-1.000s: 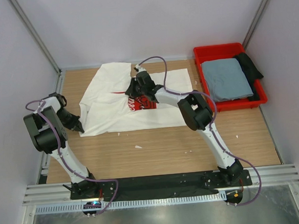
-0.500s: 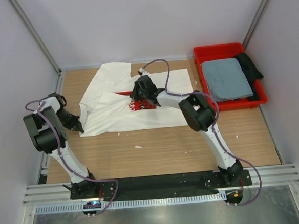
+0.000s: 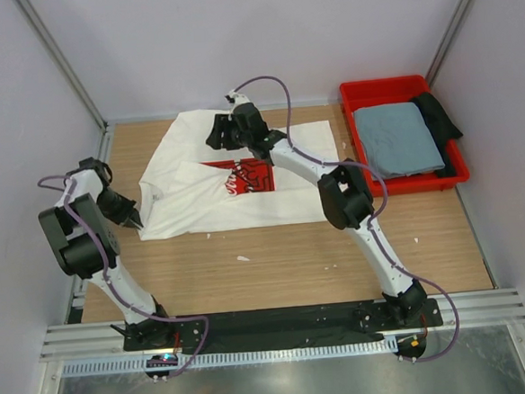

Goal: Fold and stack the t-shirts
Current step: Fold the tshirt

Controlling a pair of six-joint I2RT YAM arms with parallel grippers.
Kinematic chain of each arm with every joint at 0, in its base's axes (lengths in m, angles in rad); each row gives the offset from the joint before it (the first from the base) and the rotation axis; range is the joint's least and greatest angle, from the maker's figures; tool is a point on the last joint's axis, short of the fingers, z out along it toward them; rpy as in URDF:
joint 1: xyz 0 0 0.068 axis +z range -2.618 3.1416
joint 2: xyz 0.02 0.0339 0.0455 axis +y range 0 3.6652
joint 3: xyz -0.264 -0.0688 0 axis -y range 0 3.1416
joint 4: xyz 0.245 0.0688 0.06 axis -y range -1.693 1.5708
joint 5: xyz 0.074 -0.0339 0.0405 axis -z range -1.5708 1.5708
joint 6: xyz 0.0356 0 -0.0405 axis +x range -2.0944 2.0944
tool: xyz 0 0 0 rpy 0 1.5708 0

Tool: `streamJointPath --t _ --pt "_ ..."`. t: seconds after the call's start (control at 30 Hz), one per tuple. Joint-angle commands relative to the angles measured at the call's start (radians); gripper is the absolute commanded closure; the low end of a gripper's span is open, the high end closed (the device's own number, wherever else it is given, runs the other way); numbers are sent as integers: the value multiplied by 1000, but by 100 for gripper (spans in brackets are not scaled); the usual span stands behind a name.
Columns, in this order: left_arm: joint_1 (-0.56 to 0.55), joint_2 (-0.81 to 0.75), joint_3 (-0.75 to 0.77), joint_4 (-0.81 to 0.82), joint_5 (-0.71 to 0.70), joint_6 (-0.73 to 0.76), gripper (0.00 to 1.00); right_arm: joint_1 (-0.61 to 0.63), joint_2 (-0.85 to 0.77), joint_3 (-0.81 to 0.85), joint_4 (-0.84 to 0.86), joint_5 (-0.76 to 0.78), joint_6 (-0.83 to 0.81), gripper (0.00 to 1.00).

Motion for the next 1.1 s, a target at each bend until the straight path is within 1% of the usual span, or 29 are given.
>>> streamJointPath --t 0.0,0.03,0.07,0.1,0.13,0.17,0.2,0.23,0.27,0.3,0.33,0.37,0.4,0.43,0.47,0.5,0.53,0.6,0.7,0.73,0.9,1.07 --pt "-16 -120 25 74 -8 58 83 1 10 55 -103 -48 23 40" --pt "-25 -127 52 91 -3 68 78 1 -18 38 -120 -53 39 40" --pt "-45 -123 72 128 24 71 68 1 -33 29 -142 -58 53 40" --pt "-57 -112 92 150 49 75 65 1 -55 18 -189 -62 65 41" --pt "-70 -79 153 173 77 78 62 1 -73 -12 -214 -68 71 40" --pt "-108 -53 189 192 106 98 59 1 -117 -31 -241 -76 70 40" --pt "-130 -28 235 222 136 112 59 0 -142 -51 -295 -79 60 41" --pt "-156 0 279 228 135 127 58 -2 -165 -95 -323 -81 51 40" --pt "-180 67 378 242 140 167 58 -3 -225 -123 -347 -81 45 40" --pt "-224 104 431 239 143 187 58 -9 -256 -153 -382 -85 34 40" --pt "-245 150 485 230 146 200 58 -14 -291 -216 -398 -85 19 40" --pt "-260 218 592 211 144 227 59 -20 -353 -250 -410 -87 13 40" --pt "-292 251 629 208 135 238 60 -32 -392 -284 -424 -88 8 40" --pt "-303 279 669 208 106 249 61 -40 -423 -351 -429 -93 4 40" --pt "-317 302 698 208 92 262 63 -46 -452 -383 -433 -94 2 40" --pt "-327 345 749 208 74 279 64 -55 -516 -416 -435 -99 1 40" --pt "-347 362 767 208 27 287 65 -74 -542 -472 -438 -99 -4 40" --pt "-360 405 800 208 8 325 66 -92 -614 -521 -446 -101 -15 40" --pt "-377 434 800 203 -67 361 67 -132 -671 -600 -463 -99 -39 40" --pt "-401 437 795 203 -93 374 67 -144 -703 -633 -464 -102 -44 40" --pt "-420 443 746 231 -118 394 70 -209 -777 -729 -449 -121 -56 40" --pt "-438 483 766 240 -132 411 75 -227 -808 -784 -433 -136 -56 39"
